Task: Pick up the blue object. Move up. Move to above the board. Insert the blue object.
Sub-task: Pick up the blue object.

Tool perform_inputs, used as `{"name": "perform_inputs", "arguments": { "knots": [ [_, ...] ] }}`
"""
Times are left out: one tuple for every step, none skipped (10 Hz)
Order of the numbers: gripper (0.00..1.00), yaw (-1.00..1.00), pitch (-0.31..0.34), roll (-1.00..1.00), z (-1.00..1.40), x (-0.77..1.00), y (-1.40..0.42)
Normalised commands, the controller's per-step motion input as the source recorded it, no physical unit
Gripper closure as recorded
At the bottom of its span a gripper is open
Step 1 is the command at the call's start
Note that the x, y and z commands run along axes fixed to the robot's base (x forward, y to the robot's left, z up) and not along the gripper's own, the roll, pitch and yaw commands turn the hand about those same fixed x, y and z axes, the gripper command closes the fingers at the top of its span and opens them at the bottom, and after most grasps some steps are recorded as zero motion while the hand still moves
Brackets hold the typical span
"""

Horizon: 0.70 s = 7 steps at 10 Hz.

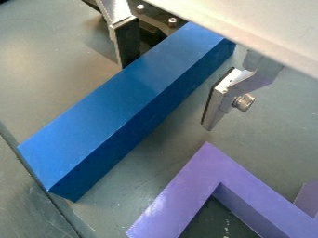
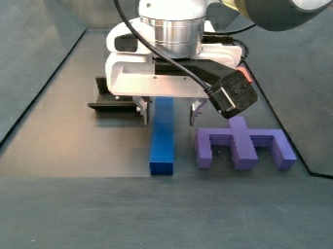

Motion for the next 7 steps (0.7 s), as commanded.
{"name": "perform_inputs", "arguments": {
  "knots": [
    [1.00, 0.00, 0.000, 0.00, 0.00, 0.00, 0.00],
    [1.00, 0.00, 0.000, 0.00, 0.00, 0.00, 0.00],
    [1.00, 0.00, 0.000, 0.00, 0.00, 0.00, 0.00],
    [1.00, 0.00, 0.000, 0.00, 0.00, 0.00, 0.00],
    [1.00, 0.00, 0.000, 0.00, 0.00, 0.00, 0.00],
    [1.00, 0.00, 0.000, 0.00, 0.00, 0.00, 0.00],
    [1.00, 0.00, 0.000, 0.00, 0.00, 0.00, 0.00]
  ]
}}
